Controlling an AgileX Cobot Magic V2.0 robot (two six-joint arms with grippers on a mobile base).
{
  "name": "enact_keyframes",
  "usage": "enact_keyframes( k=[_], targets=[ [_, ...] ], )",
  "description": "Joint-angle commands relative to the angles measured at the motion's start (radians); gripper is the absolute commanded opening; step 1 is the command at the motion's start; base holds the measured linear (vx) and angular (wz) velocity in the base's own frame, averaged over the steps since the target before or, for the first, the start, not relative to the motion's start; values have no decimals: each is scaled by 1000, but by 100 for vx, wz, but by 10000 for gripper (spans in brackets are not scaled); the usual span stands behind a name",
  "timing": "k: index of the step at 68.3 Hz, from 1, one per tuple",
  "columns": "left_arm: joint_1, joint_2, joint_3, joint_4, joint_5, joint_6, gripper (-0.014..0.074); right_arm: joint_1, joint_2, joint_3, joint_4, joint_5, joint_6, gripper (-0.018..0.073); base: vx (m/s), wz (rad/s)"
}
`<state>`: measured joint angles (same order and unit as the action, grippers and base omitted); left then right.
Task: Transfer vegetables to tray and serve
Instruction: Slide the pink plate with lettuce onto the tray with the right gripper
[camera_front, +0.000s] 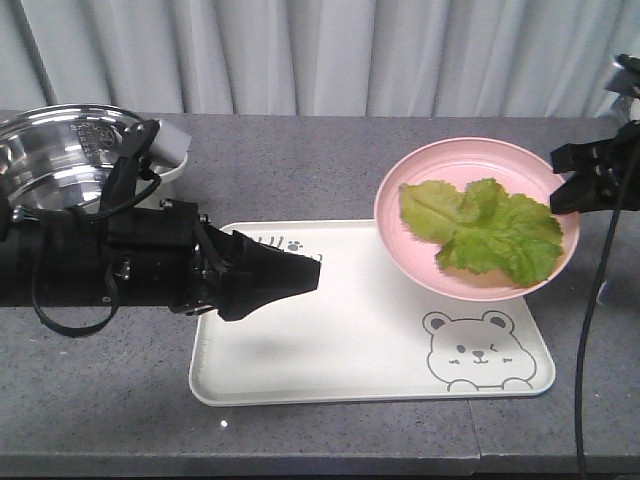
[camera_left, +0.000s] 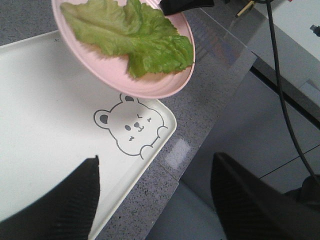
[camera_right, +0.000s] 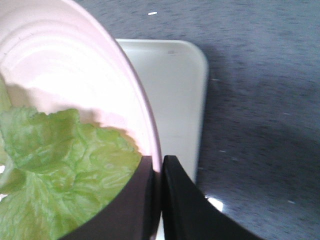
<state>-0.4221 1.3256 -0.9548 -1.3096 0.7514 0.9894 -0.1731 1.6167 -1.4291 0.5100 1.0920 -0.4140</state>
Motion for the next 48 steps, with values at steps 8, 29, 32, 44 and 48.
enact_keyframes(
  k=[8, 29, 32, 44, 48],
  targets=[
    [-5, -28, -21, -61, 4, 4, 470, 120, -38, -27, 48, -19, 18, -4, 0, 0],
    [-5, -28, -21, -61, 4, 4, 470, 248, 36, -27, 48, -22, 41, -4, 0, 0],
    [-5, -28, -21, -61, 4, 4, 470, 256, 52, -27, 50, -26, 41, -4, 0, 0],
    [-5, -28, -21, -61, 4, 4, 470, 255, 114, -27, 76, -29, 42, -4, 0, 0],
    [-5, -28, -21, -61, 4, 4, 470, 255, 135, -27, 79, -29, 42, -4, 0, 0]
  ],
)
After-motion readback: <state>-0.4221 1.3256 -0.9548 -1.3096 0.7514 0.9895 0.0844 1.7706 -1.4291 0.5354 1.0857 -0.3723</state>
